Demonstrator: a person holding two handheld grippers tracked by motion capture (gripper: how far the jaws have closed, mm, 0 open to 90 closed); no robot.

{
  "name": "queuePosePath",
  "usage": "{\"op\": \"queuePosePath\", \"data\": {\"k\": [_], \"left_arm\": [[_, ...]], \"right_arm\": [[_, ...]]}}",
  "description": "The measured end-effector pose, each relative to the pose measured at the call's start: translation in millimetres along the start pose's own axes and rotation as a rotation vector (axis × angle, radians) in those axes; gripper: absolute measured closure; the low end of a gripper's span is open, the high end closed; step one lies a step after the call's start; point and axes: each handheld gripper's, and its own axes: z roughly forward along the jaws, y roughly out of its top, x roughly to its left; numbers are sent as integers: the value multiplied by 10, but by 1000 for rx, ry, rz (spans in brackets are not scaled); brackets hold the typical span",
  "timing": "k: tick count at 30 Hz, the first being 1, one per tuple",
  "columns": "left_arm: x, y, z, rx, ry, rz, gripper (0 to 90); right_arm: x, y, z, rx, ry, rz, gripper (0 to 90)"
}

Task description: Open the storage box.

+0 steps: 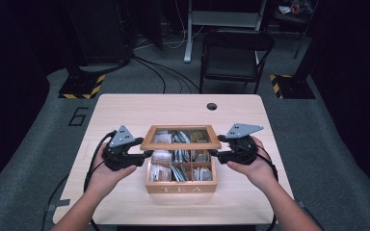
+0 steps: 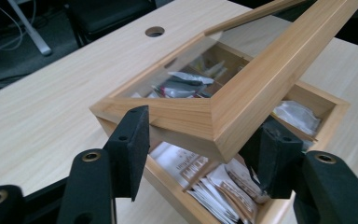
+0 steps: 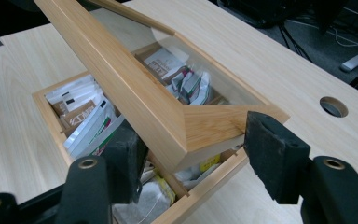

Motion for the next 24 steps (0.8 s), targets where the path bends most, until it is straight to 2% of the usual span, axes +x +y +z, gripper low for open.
{"op": "queuePosePath", "data": {"k": [8, 11, 14, 18, 22, 24], "left_arm": [[100, 97, 38, -37, 9, -5, 453], [132, 117, 49, -48, 7, -16, 455], [151, 132, 64, -64, 22, -9, 470], [192, 140, 107, -61, 39, 0, 509], [248, 125, 174, -51, 40, -15, 530], [270, 113, 220, -44, 53, -23, 536]], "right_arm": [[-96, 109, -8, -25, 5, 21, 425], [-124, 147, 0, -27, -1, 22, 432], [-143, 183, 7, -36, -13, 11, 447], [-171, 216, 10, -39, -16, 22, 453], [-200, 246, 14, -33, -10, 27, 457], [-206, 253, 14, -30, -10, 28, 459]]}}
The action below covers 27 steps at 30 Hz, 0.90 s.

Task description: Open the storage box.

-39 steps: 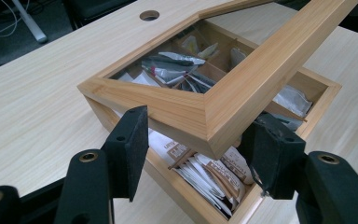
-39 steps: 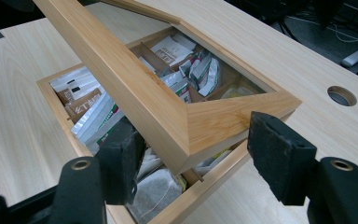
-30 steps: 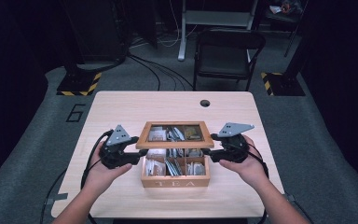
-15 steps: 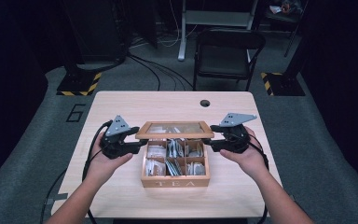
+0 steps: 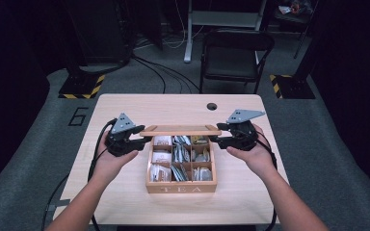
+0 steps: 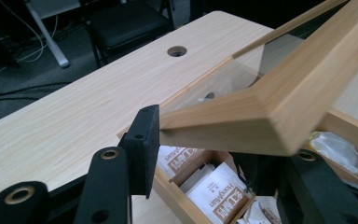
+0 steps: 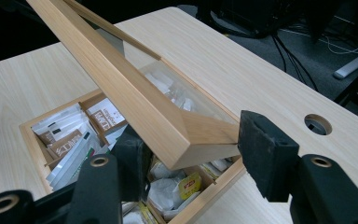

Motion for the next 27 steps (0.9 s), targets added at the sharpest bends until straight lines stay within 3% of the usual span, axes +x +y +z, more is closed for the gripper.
{"op": "queuePosePath", "data": {"k": [3, 14, 27], "left_arm": [[31, -18, 53, 25, 17, 4, 545], [99, -49, 196, -2, 46, 2, 549], [154, -26, 246, 3, 32, -10, 590]], "right_arm": [[-21, 19, 6, -3, 0, 2, 464], [-78, 44, 47, 3, -5, 9, 485], [-151, 48, 94, -28, 6, 55, 479]]}}
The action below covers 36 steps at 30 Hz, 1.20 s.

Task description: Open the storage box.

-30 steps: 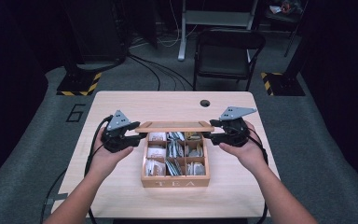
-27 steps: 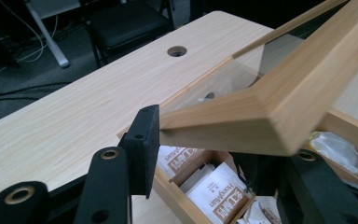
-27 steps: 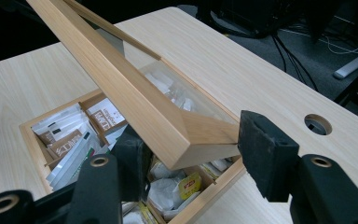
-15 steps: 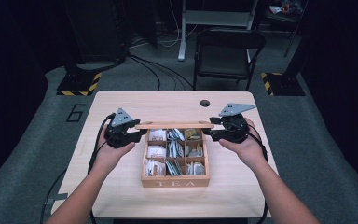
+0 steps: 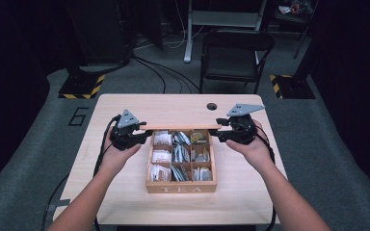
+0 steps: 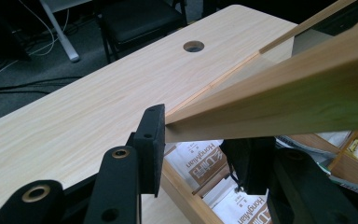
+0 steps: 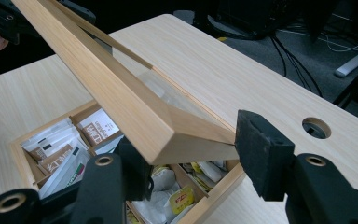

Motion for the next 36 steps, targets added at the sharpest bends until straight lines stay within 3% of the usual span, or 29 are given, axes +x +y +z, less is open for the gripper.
{"op": "queuePosePath", "data": {"k": [6, 13, 25, 30, 31, 36], "left_arm": [[36, 25, 9, 0, -12, -22, 590], [82, 44, 31, -16, -22, -52, 590], [148, 126, 72, -20, -15, -46, 599], [170, 159, 89, -20, -13, -49, 603], [173, 169, 93, -19, -11, -46, 604], [201, 214, 118, -20, -5, -50, 611]], "right_arm": [[-44, -13, 31, -5, -16, -24, 479], [-105, -51, 125, 2, -38, -12, 487], [-211, -76, 335, 16, -71, -9, 517], [-269, -84, 383, -4, -71, -12, 538], [-275, -86, 389, -8, -73, 8, 547], [-347, -90, 418, -37, -63, 19, 566]]}}
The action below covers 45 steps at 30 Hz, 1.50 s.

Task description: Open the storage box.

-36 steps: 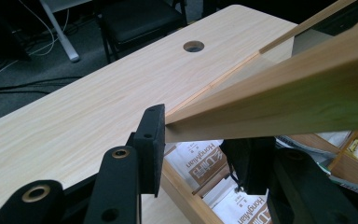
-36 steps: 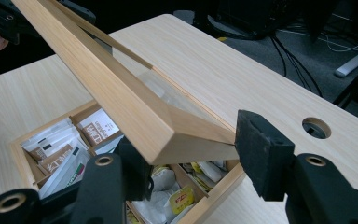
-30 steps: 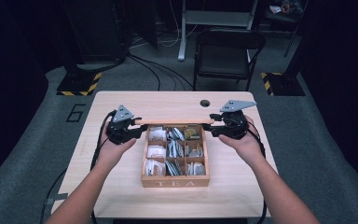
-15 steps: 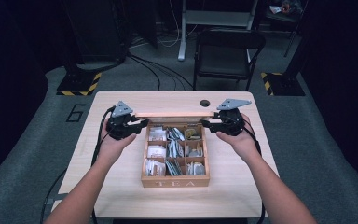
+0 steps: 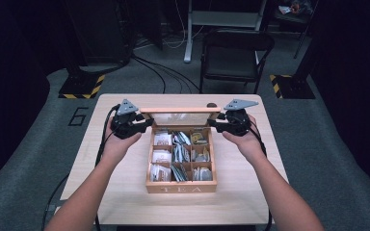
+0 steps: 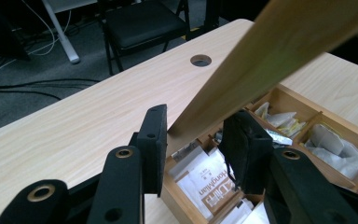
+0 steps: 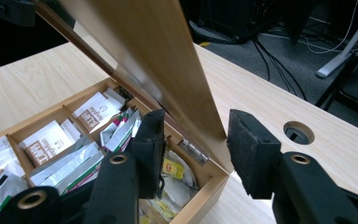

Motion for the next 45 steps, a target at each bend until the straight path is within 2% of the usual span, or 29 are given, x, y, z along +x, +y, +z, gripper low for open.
{"op": "queuePosePath", "data": {"k": [4, 7, 10, 14, 20, 26, 27, 30, 33, 45], "left_arm": [[33, 26, 27, -10, 0, -8, 614], [53, 22, 40, -20, -8, -17, 613], [78, 27, 59, -29, -6, -24, 613], [95, 46, 76, -29, -6, -35, 615], [124, 86, 112, -22, -1, -39, 619], [180, 71, 187, -19, -11, -67, 614], [186, 61, 207, -15, -8, -66, 613], [206, 23, 265, -4, -10, -67, 612], [236, -27, 324, -8, -15, -88, 613], [274, -31, 387, -8, -5, -72, 631]], "right_arm": [[-41, 12, 51, 0, -2, 16, 569], [-43, 43, 95, 23, -16, 12, 573], [-29, 119, 137, 27, -31, -21, 580], [-27, 144, 156, 39, -42, -25, 580], [-76, 131, 184, 8, -36, 12, 586], [-135, 121, 217, 13, -37, 25, 607], [-139, 119, 220, 14, -32, 41, 607], [-151, 126, 228, 17, -31, 38, 612], [-161, 135, 237, 19, -33, 31, 617], [-219, 102, 342, 33, -43, 55, 626]]}}
